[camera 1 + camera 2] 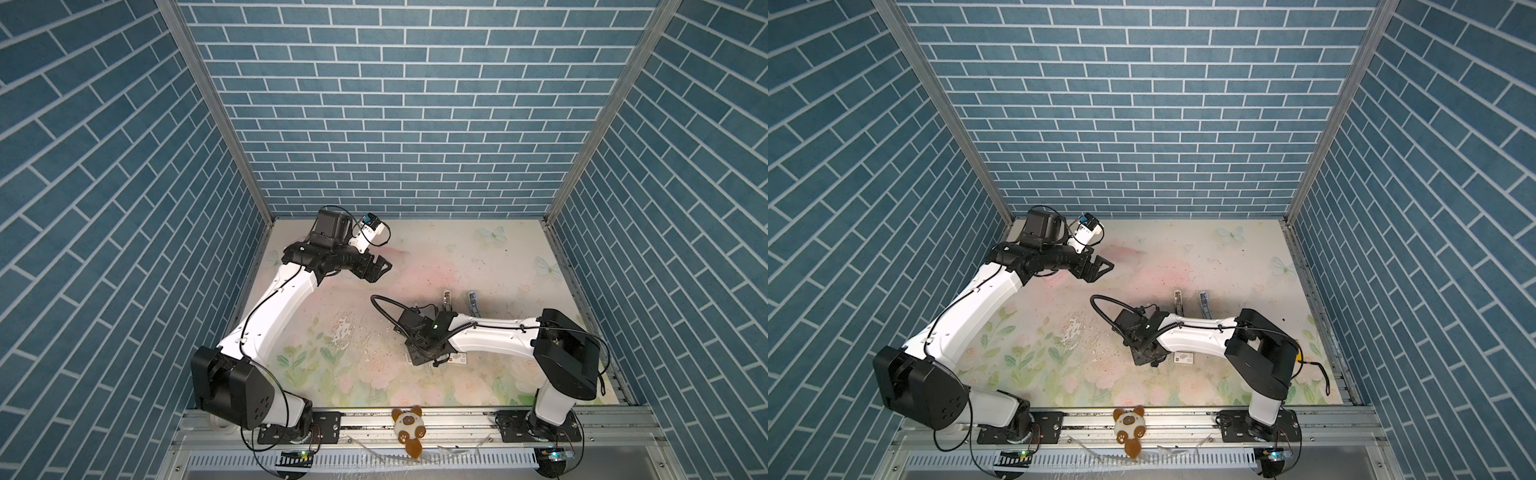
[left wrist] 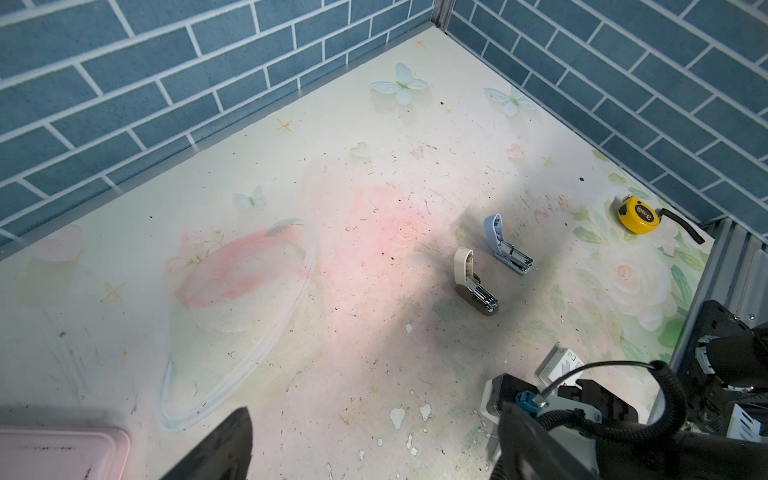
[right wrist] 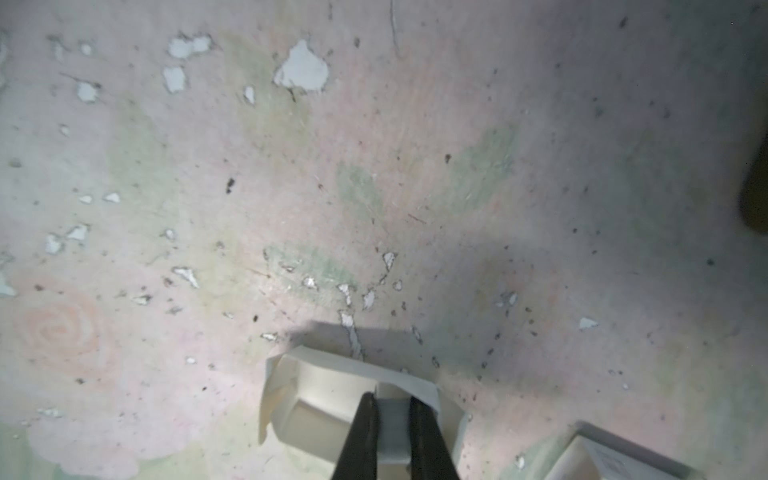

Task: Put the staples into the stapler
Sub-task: 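Close the right gripper on a silver staple strip inside the box, then lift the staple strip with the right gripper over the open beige stapler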

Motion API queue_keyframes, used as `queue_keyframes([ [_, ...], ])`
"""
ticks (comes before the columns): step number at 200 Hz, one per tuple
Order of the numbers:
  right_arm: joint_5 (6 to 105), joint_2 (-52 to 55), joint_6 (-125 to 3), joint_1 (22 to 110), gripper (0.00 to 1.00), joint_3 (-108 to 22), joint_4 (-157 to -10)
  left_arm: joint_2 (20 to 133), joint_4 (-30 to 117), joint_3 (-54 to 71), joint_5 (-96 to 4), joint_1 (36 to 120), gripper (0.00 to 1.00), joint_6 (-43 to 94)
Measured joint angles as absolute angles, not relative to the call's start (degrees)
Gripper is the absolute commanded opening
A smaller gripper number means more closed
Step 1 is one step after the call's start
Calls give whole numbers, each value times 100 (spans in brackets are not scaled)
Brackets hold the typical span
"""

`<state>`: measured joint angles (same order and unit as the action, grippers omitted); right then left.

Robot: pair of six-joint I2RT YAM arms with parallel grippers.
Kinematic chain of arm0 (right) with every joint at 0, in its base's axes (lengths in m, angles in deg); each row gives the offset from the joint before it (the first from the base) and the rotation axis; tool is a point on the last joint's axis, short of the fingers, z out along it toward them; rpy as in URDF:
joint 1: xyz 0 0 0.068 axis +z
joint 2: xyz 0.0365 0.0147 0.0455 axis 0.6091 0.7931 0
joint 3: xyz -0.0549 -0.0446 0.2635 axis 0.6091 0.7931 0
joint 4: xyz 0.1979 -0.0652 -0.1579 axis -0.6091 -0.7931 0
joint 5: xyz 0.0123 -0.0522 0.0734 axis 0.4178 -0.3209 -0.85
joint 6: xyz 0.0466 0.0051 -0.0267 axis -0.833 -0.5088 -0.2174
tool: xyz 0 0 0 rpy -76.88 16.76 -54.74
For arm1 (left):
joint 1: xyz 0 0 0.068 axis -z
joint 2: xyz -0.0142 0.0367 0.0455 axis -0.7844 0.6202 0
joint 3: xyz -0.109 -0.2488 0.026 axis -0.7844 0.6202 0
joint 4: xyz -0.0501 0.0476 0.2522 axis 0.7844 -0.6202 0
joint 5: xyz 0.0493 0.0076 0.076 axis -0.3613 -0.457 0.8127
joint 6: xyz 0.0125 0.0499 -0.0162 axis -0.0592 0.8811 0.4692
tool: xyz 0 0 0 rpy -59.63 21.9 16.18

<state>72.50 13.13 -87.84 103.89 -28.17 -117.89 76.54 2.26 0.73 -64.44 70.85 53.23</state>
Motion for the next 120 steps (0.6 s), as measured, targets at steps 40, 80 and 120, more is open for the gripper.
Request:
queue_keyframes([
  [40,7252,1261,-8696,10383,2,-2817,-11785,7654,268,73,-6317,7076,93,5170],
  [80,7117,1134,-8681,10265,2,-2738,-11536,7659,307,73,-6131,7069,93,5011],
  [120,6822,961,-8681,10037,2,-2480,-11184,7661,318,82,-6151,7069,93,4926],
])
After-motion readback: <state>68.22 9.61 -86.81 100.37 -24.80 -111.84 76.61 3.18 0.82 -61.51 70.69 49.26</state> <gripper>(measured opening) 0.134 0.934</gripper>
